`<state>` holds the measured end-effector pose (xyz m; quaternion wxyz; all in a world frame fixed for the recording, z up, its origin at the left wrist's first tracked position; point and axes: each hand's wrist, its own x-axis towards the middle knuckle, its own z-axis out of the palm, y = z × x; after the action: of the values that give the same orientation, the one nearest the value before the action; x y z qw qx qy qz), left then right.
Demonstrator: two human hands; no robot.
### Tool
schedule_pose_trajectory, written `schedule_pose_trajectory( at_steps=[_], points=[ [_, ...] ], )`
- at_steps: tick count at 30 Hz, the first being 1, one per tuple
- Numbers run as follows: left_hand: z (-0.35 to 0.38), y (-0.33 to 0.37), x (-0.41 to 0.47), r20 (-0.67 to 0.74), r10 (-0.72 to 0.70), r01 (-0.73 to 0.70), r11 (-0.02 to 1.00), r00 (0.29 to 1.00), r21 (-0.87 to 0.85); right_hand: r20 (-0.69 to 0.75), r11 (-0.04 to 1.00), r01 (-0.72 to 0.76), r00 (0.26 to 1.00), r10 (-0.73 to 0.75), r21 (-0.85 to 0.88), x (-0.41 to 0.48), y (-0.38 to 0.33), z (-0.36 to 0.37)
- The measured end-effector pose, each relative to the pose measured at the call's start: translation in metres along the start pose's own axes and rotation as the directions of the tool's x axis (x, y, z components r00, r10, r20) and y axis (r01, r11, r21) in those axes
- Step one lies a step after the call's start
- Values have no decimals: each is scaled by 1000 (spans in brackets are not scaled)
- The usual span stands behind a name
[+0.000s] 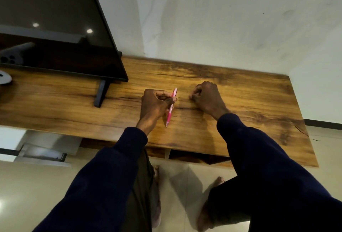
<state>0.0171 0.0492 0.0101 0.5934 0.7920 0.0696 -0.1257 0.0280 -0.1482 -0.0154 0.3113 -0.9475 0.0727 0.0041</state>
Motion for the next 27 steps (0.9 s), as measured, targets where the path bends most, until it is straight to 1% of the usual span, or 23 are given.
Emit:
schedule_pose_trajectory(
  at_steps=[4, 10, 16, 21, 27],
  points=[
    [0, 2, 0, -12, 13, -13, 1000, 1000, -6, -55, 999, -14, 998, 16, 45, 1, 2, -2],
    [0, 4, -6, -10, 53, -54, 998, 999, -26, -129, 997, 4, 992, 6, 81, -8, 9, -17],
    [5, 8, -10, 22, 94, -93, 995, 995, -24, -200, 992, -94, 974, 110, 85, -25, 22, -30],
    [10, 10, -13, 37, 112, -112, 994, 993, 5, -195, 972, -213, 953, 230, 102, -34, 33, -30],
    [9, 7, -10, 27, 120, -121, 992, 992, 27, -215, 972, -207, 950, 227, 112, -38, 34, -27]
  ],
)
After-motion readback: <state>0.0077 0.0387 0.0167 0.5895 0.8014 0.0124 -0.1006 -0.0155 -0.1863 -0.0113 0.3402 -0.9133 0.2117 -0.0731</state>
